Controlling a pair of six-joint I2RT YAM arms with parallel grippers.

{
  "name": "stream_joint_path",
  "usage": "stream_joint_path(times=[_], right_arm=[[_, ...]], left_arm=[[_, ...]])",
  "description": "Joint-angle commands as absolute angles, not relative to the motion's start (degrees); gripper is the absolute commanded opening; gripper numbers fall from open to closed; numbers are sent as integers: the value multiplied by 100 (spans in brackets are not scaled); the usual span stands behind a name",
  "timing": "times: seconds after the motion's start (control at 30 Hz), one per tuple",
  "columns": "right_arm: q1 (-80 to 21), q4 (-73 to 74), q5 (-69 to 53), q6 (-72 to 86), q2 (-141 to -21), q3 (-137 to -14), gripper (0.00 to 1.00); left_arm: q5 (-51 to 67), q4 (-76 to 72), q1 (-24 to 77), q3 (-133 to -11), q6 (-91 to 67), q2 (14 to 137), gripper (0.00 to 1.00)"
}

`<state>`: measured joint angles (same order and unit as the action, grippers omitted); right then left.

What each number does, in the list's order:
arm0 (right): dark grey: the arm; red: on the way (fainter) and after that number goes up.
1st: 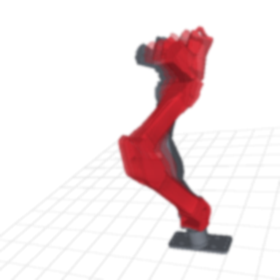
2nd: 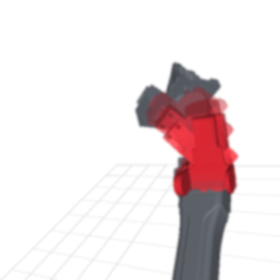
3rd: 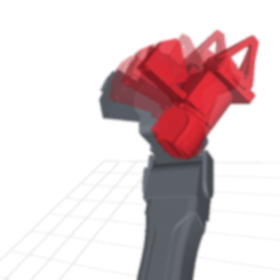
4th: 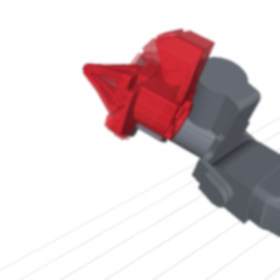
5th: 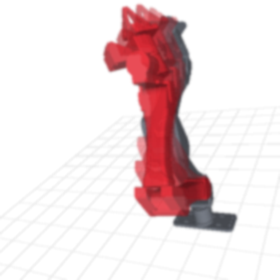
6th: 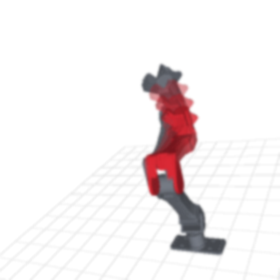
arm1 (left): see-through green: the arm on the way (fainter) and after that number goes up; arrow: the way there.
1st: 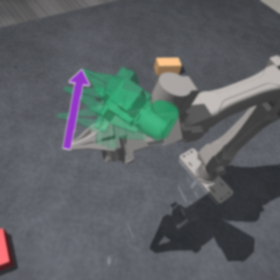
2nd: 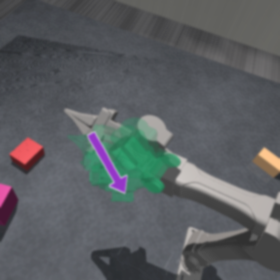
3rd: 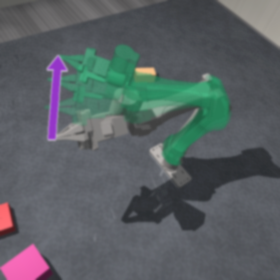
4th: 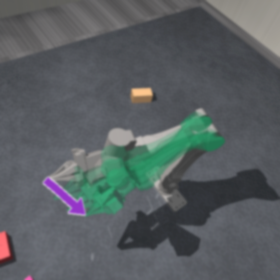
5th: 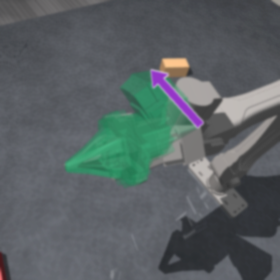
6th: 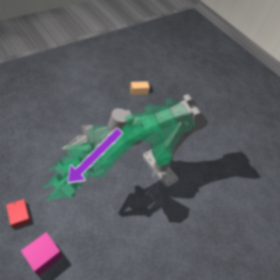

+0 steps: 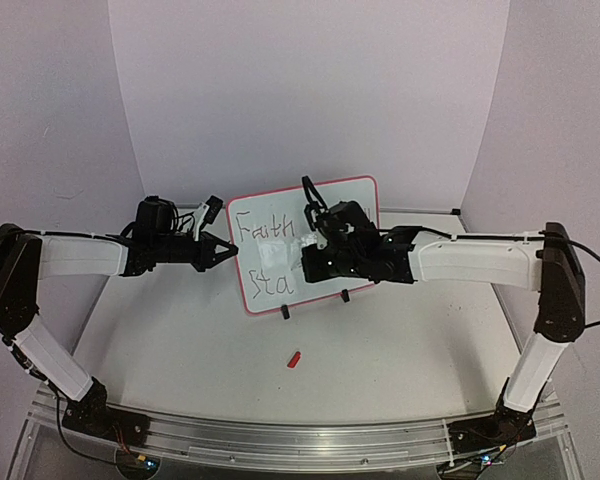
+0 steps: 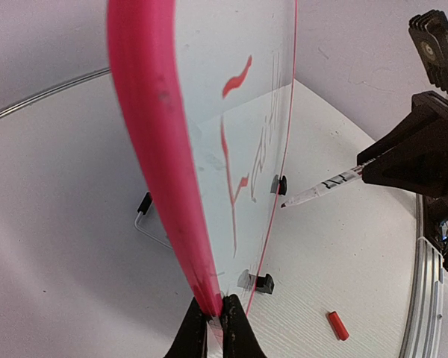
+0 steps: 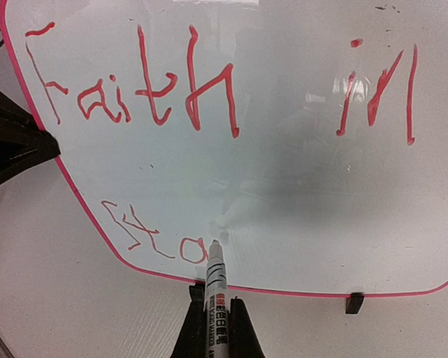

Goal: Write a sentence on the whiteboard

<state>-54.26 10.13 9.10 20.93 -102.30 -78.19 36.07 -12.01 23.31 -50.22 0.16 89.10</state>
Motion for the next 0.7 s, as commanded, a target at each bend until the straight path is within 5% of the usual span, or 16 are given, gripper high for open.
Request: stream_joint_path(times=[0.0, 0.67], right_arm=[[-5403, 909, 940, 2003, -10440, -8140, 0], [-5404, 1080, 1182, 2126, -10769, -7962, 0]], left_arm=[[3261, -1039, 2321, -5045, 400, 8947, 0], [3254, -1037, 2325, -5050, 400, 8956, 0]])
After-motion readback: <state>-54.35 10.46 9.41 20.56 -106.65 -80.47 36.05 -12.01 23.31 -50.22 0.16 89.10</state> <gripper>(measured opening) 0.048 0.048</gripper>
